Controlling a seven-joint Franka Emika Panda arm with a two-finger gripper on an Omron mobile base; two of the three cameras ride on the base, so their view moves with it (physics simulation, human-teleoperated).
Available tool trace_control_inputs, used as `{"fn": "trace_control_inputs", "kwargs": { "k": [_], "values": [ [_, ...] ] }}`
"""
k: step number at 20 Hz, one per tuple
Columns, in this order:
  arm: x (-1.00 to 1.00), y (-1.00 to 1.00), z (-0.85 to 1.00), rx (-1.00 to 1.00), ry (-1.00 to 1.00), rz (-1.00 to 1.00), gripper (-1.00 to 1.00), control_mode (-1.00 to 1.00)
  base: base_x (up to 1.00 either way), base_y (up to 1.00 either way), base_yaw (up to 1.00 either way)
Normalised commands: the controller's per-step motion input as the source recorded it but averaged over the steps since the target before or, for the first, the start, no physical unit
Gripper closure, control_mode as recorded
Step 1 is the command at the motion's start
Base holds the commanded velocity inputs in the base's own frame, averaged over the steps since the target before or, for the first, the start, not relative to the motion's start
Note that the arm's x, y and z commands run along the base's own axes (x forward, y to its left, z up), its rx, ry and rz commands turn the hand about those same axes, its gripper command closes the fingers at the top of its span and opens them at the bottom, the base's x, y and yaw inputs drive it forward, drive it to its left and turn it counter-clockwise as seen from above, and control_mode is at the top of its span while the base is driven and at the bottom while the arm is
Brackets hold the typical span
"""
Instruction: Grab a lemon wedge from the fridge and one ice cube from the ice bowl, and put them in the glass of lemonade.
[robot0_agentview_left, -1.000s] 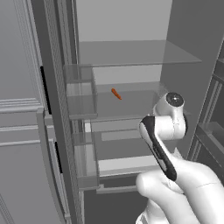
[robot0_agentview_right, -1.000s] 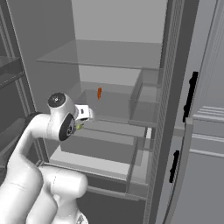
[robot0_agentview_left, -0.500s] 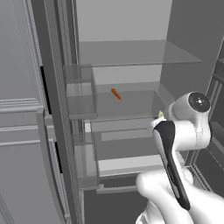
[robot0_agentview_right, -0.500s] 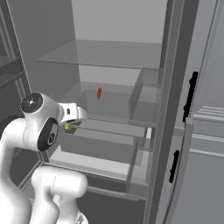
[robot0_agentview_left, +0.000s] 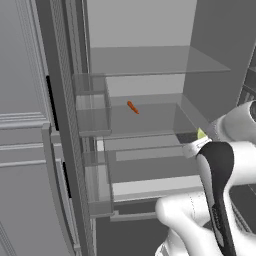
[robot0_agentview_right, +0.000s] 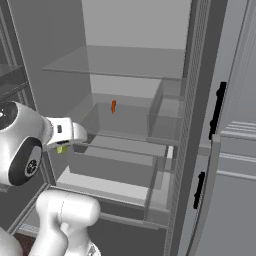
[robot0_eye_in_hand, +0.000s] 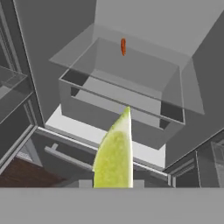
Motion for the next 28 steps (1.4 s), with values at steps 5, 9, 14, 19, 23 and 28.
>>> {"fn": "trace_control_inputs", "kwargs": {
  "k": [5, 9, 14, 19, 23, 28],
  "values": [
    [-0.73, 0.0, -0.23, -0.01, 0.0, 0.0, 1.0, 1.0, -0.19, 0.0, 0.0],
    [0.0, 0.0, 0.0, 0.0, 0.0, 0.0, 1.0, 1.0, -1.0, 0.02, 0.0],
    [0.0, 0.0, 0.0, 0.0, 0.0, 0.0, 1.0, 1.0, -0.77, 0.39, 0.0],
    [0.0, 0.0, 0.0, 0.0, 0.0, 0.0, 1.0, 1.0, -0.21, 0.85, 0.05],
    [0.0, 0.0, 0.0, 0.0, 0.0, 0.0, 1.0, 1.0, 0.0, 1.0, 0.15],
    [0.0, 0.0, 0.0, 0.0, 0.0, 0.0, 1.0, 1.0, -0.11, 1.0, 0.17]
  ]
}}
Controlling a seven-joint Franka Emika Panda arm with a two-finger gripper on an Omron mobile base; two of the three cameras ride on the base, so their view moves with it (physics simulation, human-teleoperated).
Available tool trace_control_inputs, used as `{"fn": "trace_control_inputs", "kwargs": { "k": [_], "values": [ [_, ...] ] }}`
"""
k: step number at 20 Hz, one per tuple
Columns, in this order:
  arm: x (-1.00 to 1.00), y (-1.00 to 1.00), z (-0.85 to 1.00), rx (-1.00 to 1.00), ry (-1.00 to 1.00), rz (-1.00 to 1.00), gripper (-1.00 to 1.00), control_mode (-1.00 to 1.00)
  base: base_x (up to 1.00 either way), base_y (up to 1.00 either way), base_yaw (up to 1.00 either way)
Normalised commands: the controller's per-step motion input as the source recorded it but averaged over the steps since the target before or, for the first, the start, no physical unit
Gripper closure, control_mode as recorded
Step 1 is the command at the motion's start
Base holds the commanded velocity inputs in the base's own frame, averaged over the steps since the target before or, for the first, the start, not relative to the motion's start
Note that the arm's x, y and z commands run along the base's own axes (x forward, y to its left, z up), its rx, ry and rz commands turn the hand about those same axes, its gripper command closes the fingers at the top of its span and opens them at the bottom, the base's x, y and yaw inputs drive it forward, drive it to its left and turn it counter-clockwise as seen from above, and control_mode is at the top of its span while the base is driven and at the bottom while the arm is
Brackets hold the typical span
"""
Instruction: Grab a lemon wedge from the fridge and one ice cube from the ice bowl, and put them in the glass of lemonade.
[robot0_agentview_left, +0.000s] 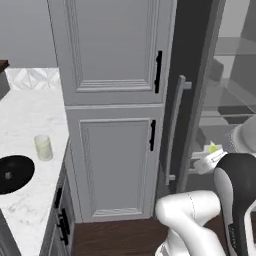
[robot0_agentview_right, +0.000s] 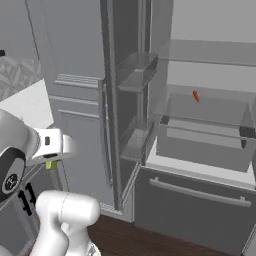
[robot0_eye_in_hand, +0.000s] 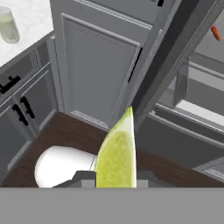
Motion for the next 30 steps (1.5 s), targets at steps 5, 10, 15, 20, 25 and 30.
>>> {"fn": "trace_control_inputs", "kwargs": {
  "k": [5, 10, 15, 20, 25, 30],
  "values": [
    [0.0, 0.0, 0.0, 0.0, 0.0, 0.0, 1.0, 1.0, -0.04, 1.0, 0.12],
    [0.0, 0.0, 0.0, 0.0, 0.0, 0.0, 1.0, 1.0, 0.25, 0.97, 0.07],
    [0.0, 0.0, 0.0, 0.0, 0.0, 0.0, 1.0, 1.0, 0.6, 0.29, 0.02],
    [0.0, 0.0, 0.0, 0.0, 0.0, 0.0, 1.0, 1.0, 0.84, -0.02, 0.01],
    [0.0, 0.0, 0.0, 0.0, 0.0, 0.0, 1.0, 1.0, 1.0, -0.07, 0.0],
    [0.0, 0.0, 0.0, 0.0, 0.0, 0.0, 1.0, 1.0, 1.0, -0.22, 0.0]
  ]
}}
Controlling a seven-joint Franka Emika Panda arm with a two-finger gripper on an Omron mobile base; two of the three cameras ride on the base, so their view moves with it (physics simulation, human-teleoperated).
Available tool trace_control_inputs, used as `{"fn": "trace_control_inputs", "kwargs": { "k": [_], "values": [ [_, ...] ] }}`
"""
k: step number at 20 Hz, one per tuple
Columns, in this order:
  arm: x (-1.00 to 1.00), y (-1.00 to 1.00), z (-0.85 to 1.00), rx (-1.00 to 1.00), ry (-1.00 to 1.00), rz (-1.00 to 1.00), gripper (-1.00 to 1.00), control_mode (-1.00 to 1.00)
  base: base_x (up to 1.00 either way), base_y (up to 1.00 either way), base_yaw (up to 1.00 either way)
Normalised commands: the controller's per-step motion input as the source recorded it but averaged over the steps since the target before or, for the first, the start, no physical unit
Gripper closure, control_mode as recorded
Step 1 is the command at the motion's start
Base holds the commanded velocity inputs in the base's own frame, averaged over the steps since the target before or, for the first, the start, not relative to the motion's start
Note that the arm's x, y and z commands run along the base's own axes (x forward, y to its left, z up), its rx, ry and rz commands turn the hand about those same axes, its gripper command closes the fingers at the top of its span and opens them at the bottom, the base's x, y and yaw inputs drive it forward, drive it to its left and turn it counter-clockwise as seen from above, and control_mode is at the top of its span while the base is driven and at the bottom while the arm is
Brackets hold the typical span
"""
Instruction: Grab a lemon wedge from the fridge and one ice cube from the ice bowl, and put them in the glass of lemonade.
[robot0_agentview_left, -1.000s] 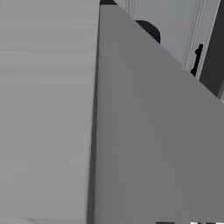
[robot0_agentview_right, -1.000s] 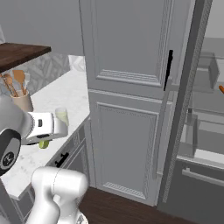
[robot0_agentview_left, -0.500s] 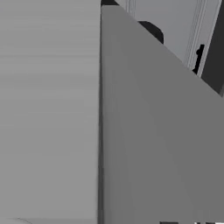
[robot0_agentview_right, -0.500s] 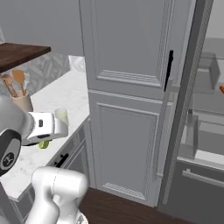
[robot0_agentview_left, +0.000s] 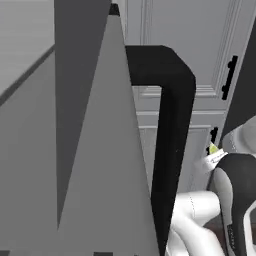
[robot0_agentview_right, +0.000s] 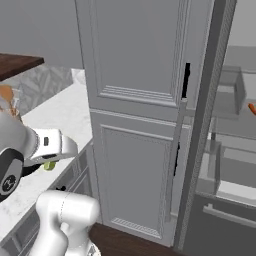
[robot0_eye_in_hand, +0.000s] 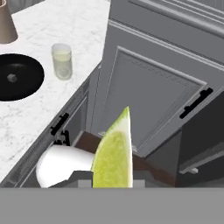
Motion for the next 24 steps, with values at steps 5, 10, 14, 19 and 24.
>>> {"fn": "trace_control_inputs", "kwargs": {
  "k": [5, 10, 14, 19, 24],
  "values": [
    [0.0, 0.0, 0.0, 0.0, 0.0, 0.0, 1.0, 1.0, 1.0, -0.04, 0.0],
    [0.0, 0.0, 0.0, 0.0, 0.0, 0.0, 1.0, 1.0, 0.95, 0.04, 0.0],
    [0.0, 0.05, -0.04, -0.02, 0.0, 0.0, 1.0, -1.0, 0.16, 0.2, 0.0],
    [0.0, 0.01, -0.01, 0.0, 0.0, 0.0, 1.0, -1.0, 0.0, 0.0, 0.0],
    [0.0, 0.02, 0.0, 0.0, 0.0, 0.0, 1.0, -1.0, 0.0, 0.0, 0.0]
  ]
}}
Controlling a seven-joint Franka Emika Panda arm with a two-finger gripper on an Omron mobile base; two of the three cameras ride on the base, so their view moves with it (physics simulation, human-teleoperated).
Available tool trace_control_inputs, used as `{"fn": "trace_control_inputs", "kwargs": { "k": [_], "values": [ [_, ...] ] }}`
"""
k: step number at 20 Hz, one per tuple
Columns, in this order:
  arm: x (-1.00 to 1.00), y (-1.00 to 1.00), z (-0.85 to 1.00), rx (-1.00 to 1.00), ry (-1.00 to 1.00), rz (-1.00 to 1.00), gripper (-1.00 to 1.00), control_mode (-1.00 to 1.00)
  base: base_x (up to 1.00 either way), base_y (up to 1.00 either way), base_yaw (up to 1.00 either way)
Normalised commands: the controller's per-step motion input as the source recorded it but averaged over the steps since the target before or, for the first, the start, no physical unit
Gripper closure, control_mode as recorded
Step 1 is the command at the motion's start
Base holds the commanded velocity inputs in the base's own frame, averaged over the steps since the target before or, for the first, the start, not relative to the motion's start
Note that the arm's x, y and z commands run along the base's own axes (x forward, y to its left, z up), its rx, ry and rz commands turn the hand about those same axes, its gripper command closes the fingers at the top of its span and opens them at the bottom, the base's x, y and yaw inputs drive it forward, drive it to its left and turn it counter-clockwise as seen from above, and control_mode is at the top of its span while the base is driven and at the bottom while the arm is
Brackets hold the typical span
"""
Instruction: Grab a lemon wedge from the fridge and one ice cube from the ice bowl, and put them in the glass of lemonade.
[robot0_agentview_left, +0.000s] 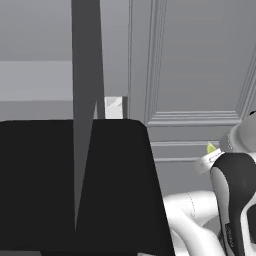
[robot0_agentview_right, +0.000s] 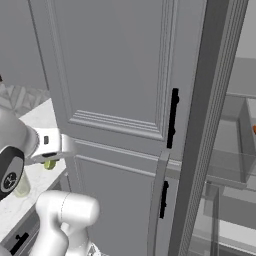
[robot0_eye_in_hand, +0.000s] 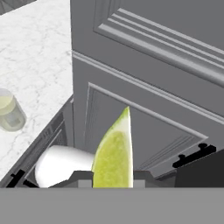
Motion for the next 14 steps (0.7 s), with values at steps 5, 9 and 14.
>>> {"fn": "trace_control_inputs", "kwargs": {
  "k": [5, 9, 14],
  "values": [
    [0.0, 0.39, -0.09, -0.15, 0.0, 0.24, 1.0, -1.0, 0.0, 0.0, 0.0],
    [-0.01, 0.53, -0.17, -0.26, 0.0, 0.39, 1.0, -1.0, 0.0, 0.0, 0.0],
    [-0.02, 0.51, -0.16, -0.33, 0.03, 0.48, 1.0, -1.0, 0.0, 0.0, 0.0]
  ]
}}
